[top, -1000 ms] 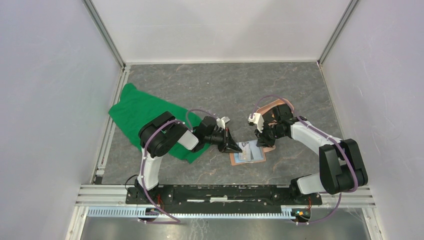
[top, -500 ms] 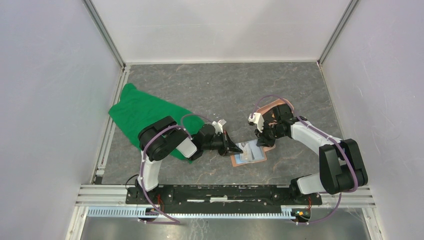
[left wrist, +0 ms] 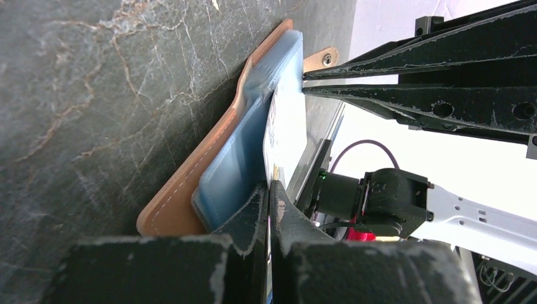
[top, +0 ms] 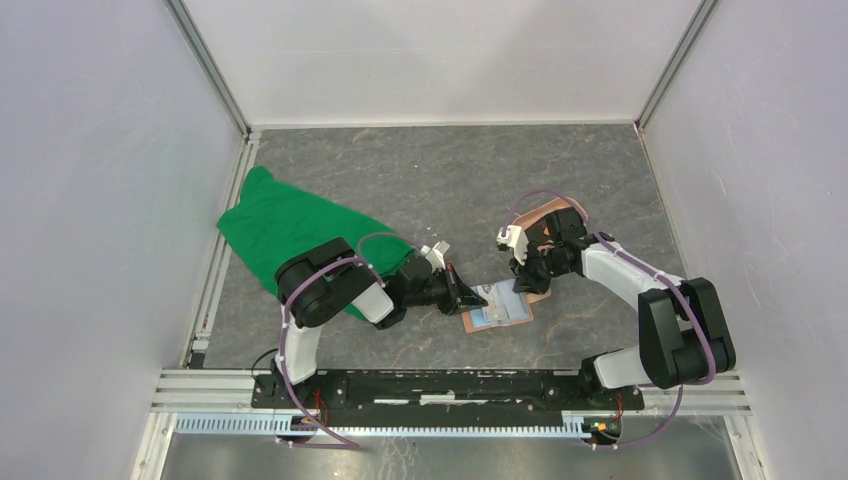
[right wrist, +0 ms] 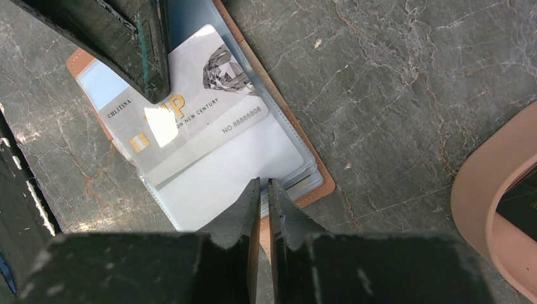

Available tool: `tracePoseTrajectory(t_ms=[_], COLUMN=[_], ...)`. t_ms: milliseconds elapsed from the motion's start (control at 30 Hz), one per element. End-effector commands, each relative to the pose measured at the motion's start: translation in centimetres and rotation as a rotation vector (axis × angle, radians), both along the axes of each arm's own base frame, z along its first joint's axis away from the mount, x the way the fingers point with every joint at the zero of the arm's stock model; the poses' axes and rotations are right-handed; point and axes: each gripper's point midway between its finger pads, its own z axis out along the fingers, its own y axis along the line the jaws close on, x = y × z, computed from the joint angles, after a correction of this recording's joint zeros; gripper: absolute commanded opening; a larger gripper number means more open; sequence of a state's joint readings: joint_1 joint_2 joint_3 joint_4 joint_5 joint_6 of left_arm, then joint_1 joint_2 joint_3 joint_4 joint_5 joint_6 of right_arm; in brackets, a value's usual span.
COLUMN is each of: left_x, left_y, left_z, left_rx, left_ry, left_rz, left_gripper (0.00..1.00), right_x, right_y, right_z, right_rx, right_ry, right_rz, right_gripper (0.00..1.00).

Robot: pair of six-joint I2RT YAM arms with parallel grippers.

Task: Put the credit cards into the card holder
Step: Insert the credit card into the card holder.

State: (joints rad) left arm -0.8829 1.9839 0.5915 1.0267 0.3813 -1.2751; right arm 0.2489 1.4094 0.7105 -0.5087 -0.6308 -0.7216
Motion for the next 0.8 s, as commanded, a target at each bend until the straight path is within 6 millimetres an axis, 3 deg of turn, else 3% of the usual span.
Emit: tracePoseTrajectory(t_ms=[0,67,233,367,533,600,767], left_x=[1.2,1.0,0.8,0.6,0.4,0.2,0.3], left_y=[-0.3,-0.4,-0.8,-0.9,-0.9,-0.6,0.1], left_z=[0.1,0.1,0.0,-0.2,-0.4,-0.5,-0.3], left_rx=[-0.013,-0.016,-0.012,-0.007,0.056,0.088,0.146], left_ry=[-0.003,-0.007,-0.014,-0.012,-0.029,-0.043,-0.082], left_rz=[0.097,0.109,0.123,0.117,0.083,0.074,0.067], left_gripper=[0.02,0.02,0.02,0.05,0.30,0.39,0.49], right_x=[0.8,0.8,0.9,1.1,0.2,-0.6,-2.0], right_y=[0.4,0.5,1.0,1.2,1.8,2.3,3.6], right_z=[0.7,0.9,2.2,3.6,4.5,4.7,5.3], right_rx=[0.011,0.018,0.053,0.105,0.163,0.201,0.272], right_ry=[-0.032,-0.034,-0.066,-0.107,-0.113,-0.094,-0.077], right_rz=[0.004,0.007,0.026,0.032,0.087,0.133,0.205], right_gripper=[0.15,0.17,0.39,0.47,0.45,0.38,0.24])
